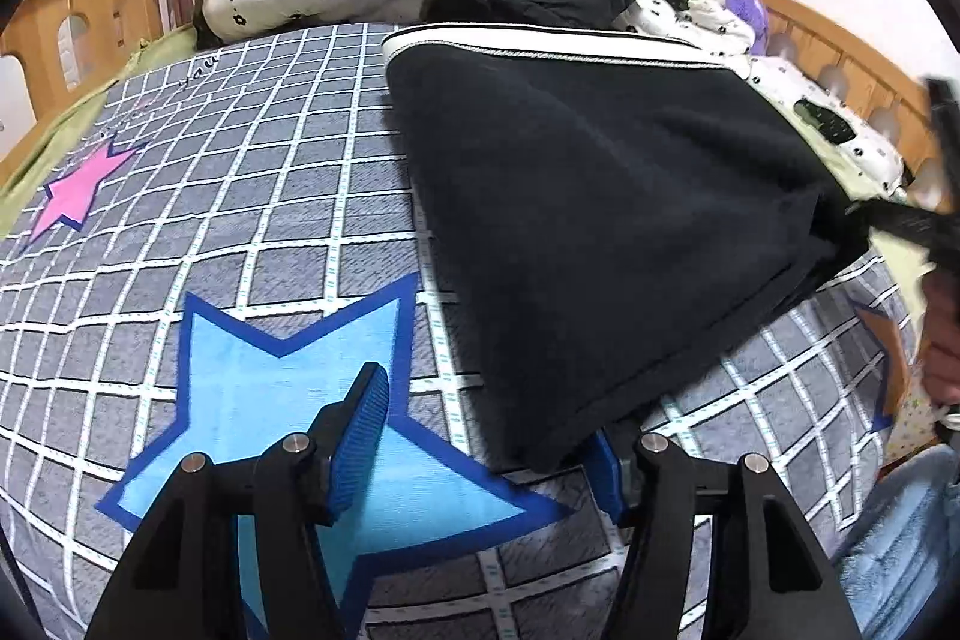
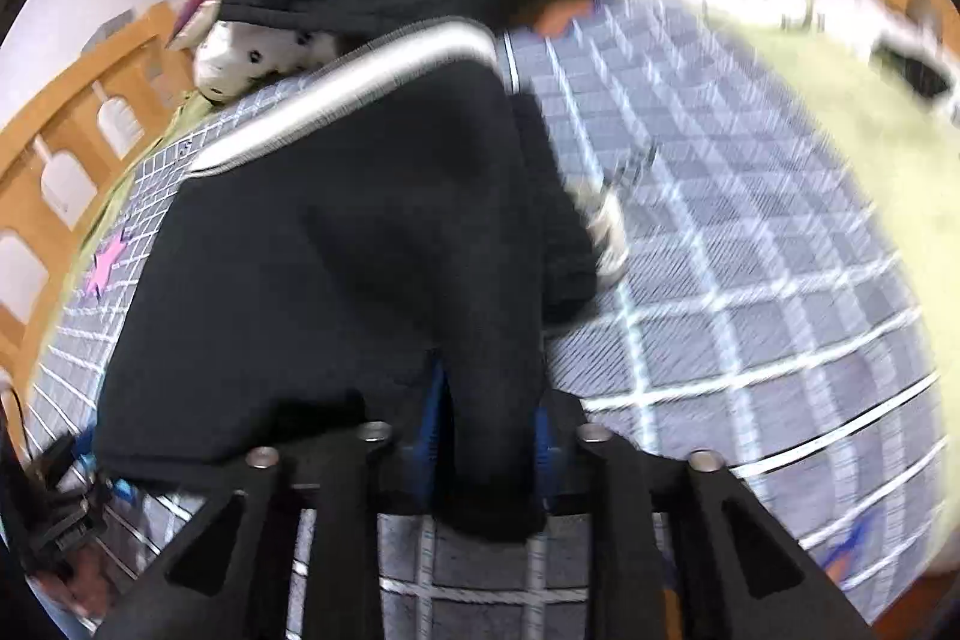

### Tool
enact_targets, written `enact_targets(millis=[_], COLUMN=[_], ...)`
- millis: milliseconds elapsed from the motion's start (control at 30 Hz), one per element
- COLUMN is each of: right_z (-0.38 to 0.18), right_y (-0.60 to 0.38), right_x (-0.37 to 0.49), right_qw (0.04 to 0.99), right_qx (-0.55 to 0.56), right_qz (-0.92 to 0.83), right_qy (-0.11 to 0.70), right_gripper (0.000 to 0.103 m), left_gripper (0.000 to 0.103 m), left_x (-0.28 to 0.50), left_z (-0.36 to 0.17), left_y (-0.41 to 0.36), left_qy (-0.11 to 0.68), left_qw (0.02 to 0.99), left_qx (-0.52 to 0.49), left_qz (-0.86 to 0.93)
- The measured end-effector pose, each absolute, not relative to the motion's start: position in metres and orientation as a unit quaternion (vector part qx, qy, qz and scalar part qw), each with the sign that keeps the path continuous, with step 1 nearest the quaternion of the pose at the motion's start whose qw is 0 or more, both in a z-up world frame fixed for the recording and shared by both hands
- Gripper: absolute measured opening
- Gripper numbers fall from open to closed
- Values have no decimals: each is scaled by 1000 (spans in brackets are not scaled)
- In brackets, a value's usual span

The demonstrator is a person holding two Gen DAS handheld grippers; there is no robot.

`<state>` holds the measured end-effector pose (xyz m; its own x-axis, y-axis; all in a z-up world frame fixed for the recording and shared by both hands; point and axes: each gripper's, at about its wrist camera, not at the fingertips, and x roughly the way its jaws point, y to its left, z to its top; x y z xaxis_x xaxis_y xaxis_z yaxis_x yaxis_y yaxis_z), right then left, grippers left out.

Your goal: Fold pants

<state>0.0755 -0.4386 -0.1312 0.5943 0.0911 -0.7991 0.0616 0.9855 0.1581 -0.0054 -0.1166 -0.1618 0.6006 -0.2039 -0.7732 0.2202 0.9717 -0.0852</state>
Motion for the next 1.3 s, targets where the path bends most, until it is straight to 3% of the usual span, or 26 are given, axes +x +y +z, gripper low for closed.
enact_targets(millis=[233, 400, 433, 500, 733, 900, 967, 1033, 1200, 1267, 1300], right_z=[-87, -104, -115, -141, -152, -127, -108, -97, -118, -138, -138], right_y=[-418, -386, -387, -388, -400, -410, -413, -418, -435, -433, -431], right_x=[46, 66, 76, 89, 57, 55, 60, 78, 146, 162, 161], right_qw=[934, 915, 901, 864, 844, 859, 888, 906, 894, 884, 889], right_qx=[55, -11, -5, -8, -50, -23, -31, -30, 17, 5, -5], right_qz=[51, 107, 111, 121, 150, 151, 126, 94, 63, 56, 60], right_qy=[349, 389, 419, 488, 512, 489, 440, 412, 443, 464, 454], right_gripper=[32, 30, 21, 14, 12, 12, 23, 52, 54, 45, 24], left_gripper=[58, 58, 58, 58, 59, 60, 60, 59, 58, 58, 58], left_x=[-10, -29, -27, -15, 20, 11, 13, 15, 26, 30, 32], left_z=[-155, -127, -123, -115, -150, -152, -142, -131, -117, -117, -117], left_y=[-106, -89, -89, -90, -120, -123, -119, -115, -102, -97, -95], left_qy=[459, 418, 413, 411, 469, 472, 464, 454, 441, 440, 439], left_qw=[876, 895, 898, 901, 872, 869, 874, 882, 890, 892, 892], left_qx=[-24, -56, -55, -55, -45, -34, -31, -23, -25, -24, -21], left_qz=[-148, -147, -140, -130, -135, -147, -139, -125, -112, -106, -102])
